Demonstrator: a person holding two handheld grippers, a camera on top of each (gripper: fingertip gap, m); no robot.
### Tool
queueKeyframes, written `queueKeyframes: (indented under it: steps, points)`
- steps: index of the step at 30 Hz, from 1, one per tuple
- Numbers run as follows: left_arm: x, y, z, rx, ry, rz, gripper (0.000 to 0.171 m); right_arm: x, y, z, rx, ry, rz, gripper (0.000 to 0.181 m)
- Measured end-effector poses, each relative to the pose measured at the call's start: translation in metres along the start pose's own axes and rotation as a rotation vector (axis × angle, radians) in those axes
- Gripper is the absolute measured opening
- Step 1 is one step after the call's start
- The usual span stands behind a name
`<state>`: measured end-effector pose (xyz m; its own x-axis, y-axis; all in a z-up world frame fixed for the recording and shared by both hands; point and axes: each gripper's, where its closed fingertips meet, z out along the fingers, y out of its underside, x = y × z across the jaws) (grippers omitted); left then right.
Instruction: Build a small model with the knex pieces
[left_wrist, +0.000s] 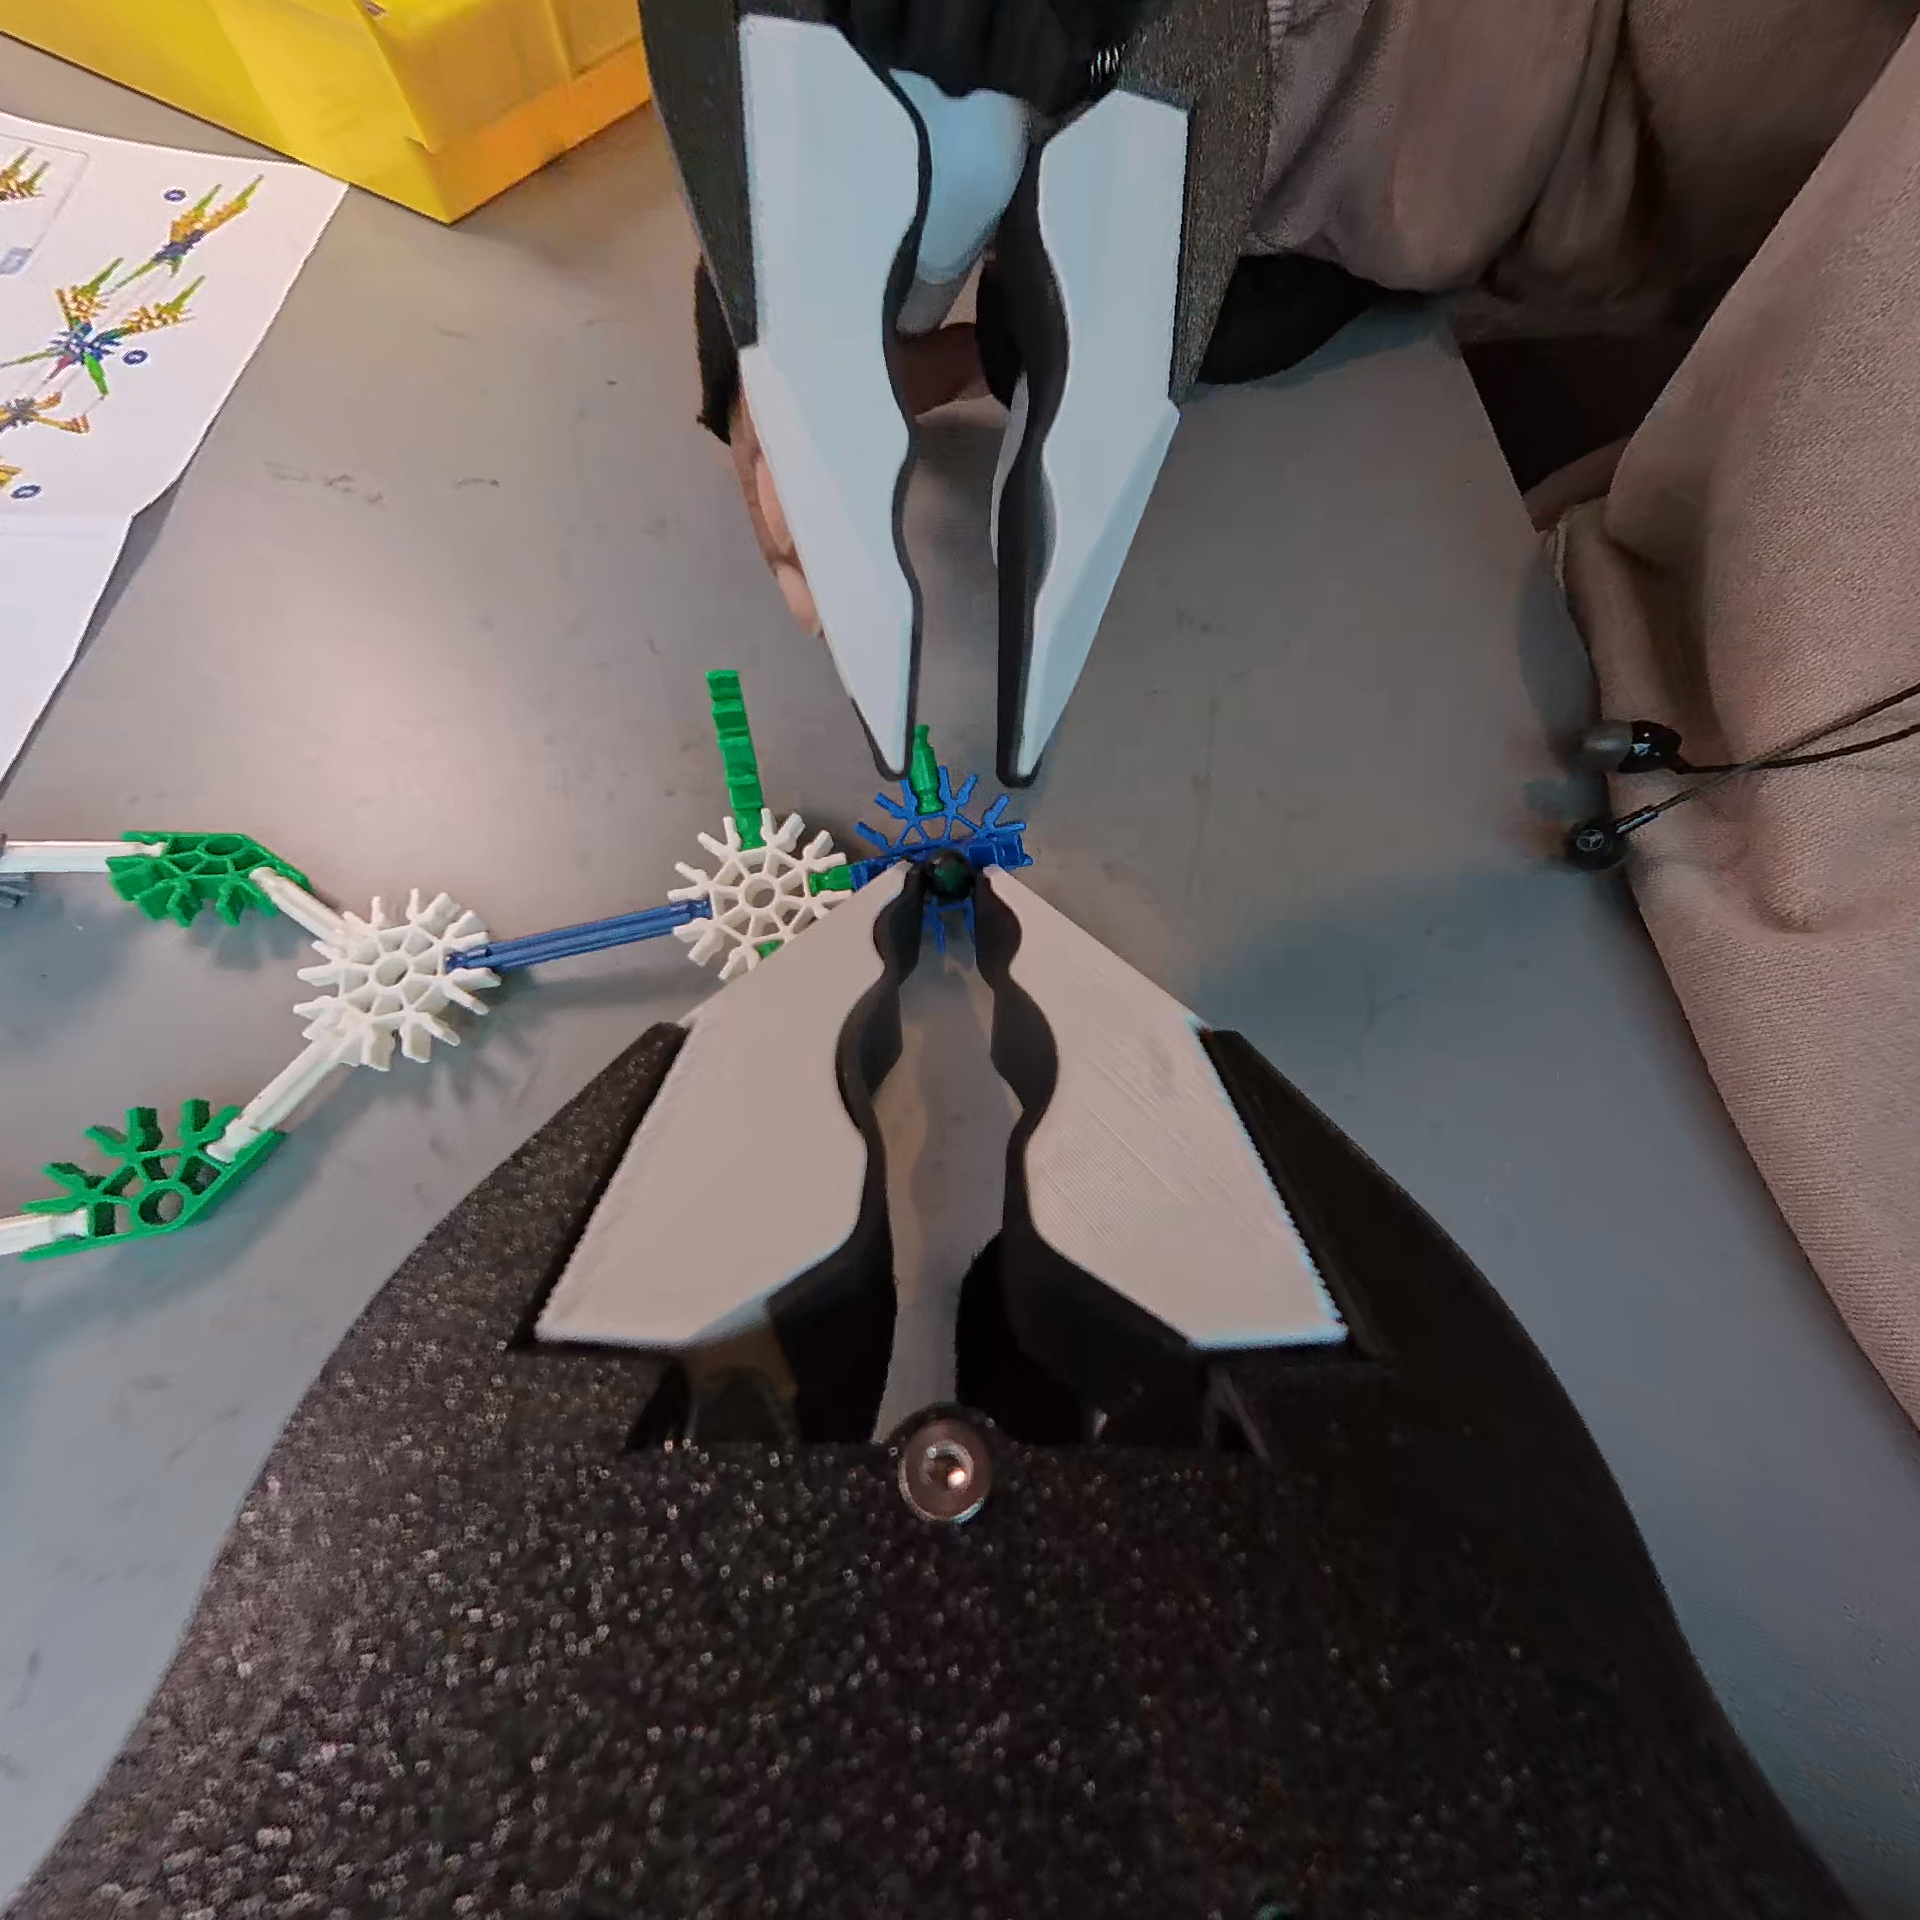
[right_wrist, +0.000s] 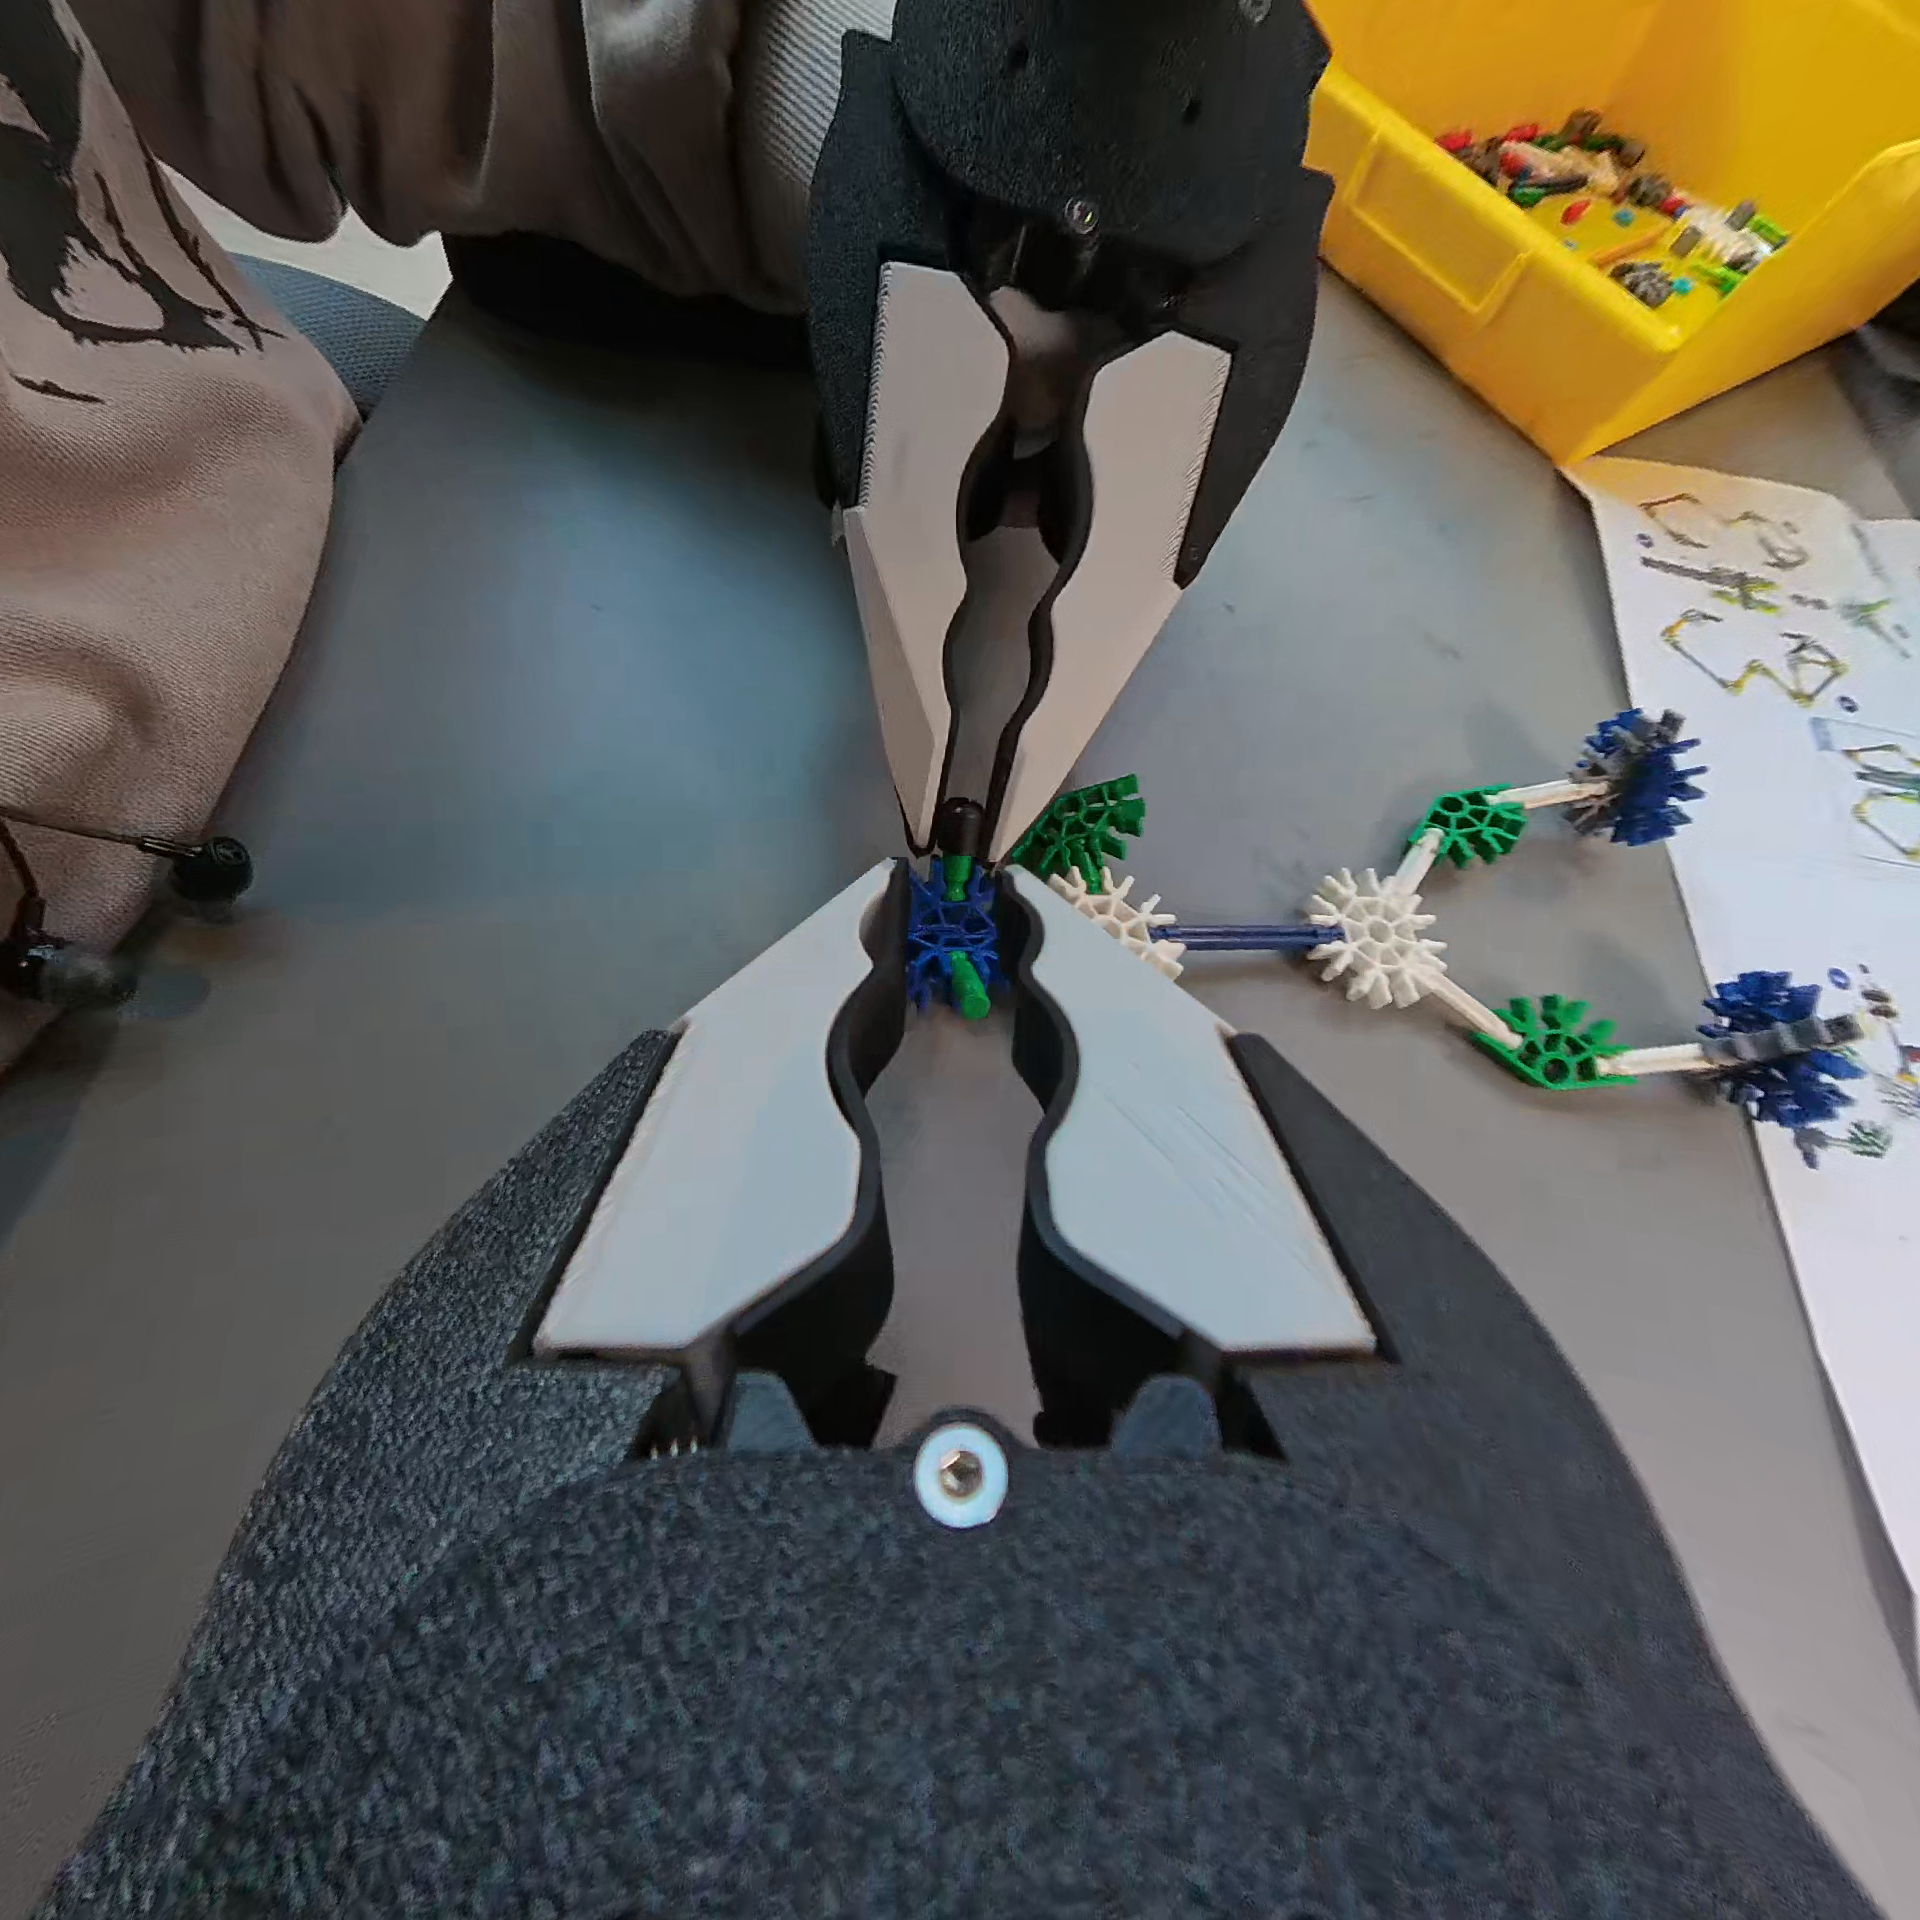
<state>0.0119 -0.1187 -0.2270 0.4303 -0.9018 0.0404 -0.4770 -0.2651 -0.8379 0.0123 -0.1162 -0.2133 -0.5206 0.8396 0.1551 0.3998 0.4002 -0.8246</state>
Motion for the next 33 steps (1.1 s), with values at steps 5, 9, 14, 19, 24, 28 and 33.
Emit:
queueKeyframes:
  steps: [5,9,14,19,24,28,33]
  points:
    - [0.000,0.004,-0.003,-0.016,0.000,0.008,0.010,0.006,0.017,0.001,-0.069,0.013,0.034,0.008]
    - [0.000,0.004,-0.001,-0.022,-0.001,0.008,0.010,0.006,0.022,-0.003,-0.078,-0.010,0.083,0.004]
    - [0.002,0.001,0.006,-0.010,-0.008,0.011,0.009,0.003,0.023,-0.005,-0.082,-0.054,0.183,0.004]
    - [0.001,-0.007,0.011,0.011,-0.039,0.017,0.000,-0.001,0.026,-0.006,-0.075,-0.076,0.193,0.000]
    - [0.004,-0.011,0.016,0.020,-0.042,0.011,0.000,-0.006,0.017,-0.012,-0.045,-0.111,0.133,0.025]
    - [0.007,-0.012,0.022,0.013,-0.040,0.023,0.000,-0.005,0.009,-0.011,-0.029,-0.094,0.105,0.021]
    - [0.005,-0.012,0.023,0.011,-0.055,0.018,0.001,-0.008,0.013,-0.013,-0.026,-0.133,0.142,0.008]
